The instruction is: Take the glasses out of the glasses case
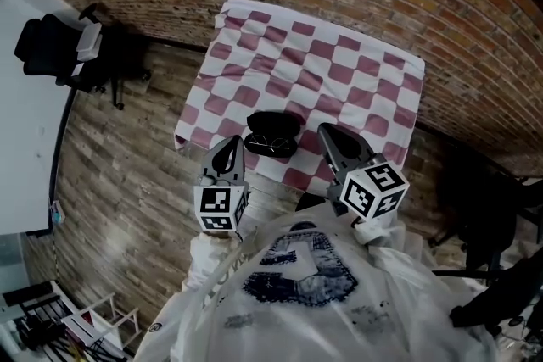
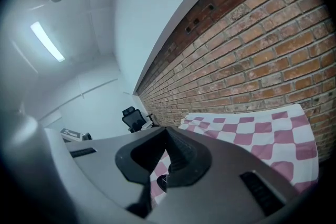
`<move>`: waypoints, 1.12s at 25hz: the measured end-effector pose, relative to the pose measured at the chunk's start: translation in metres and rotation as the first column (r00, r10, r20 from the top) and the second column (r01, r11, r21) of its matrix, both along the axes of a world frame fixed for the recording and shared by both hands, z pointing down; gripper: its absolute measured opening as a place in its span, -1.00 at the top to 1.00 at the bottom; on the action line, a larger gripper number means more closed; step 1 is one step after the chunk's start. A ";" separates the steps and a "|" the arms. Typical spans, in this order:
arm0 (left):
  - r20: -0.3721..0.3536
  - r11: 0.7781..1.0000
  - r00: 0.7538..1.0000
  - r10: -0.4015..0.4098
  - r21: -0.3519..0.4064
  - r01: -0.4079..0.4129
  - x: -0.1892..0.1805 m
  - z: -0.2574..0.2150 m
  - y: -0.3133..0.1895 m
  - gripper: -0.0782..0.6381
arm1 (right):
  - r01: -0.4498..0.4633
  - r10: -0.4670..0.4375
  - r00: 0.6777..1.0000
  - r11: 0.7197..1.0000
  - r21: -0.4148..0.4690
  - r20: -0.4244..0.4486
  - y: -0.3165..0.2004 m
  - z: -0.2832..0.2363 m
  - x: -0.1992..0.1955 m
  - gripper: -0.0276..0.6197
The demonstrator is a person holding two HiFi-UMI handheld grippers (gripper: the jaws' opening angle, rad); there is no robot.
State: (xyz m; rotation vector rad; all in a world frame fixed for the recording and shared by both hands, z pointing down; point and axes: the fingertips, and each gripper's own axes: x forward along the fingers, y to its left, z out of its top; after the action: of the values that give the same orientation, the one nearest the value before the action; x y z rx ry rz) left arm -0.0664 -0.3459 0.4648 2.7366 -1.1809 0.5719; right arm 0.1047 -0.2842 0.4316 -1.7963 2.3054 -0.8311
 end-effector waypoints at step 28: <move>0.263 0.968 0.931 0.252 -0.064 -0.244 0.036 0.058 -0.015 0.38 | 0.009 -0.007 0.999 0.999 -0.054 0.038 -0.010 0.029 0.025 0.87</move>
State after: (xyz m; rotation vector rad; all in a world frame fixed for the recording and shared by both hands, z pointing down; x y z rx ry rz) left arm -0.0306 -0.3606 0.5223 2.8703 -0.8622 1.0114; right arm 0.1294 -0.2939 0.4602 -1.7775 2.2904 -0.9288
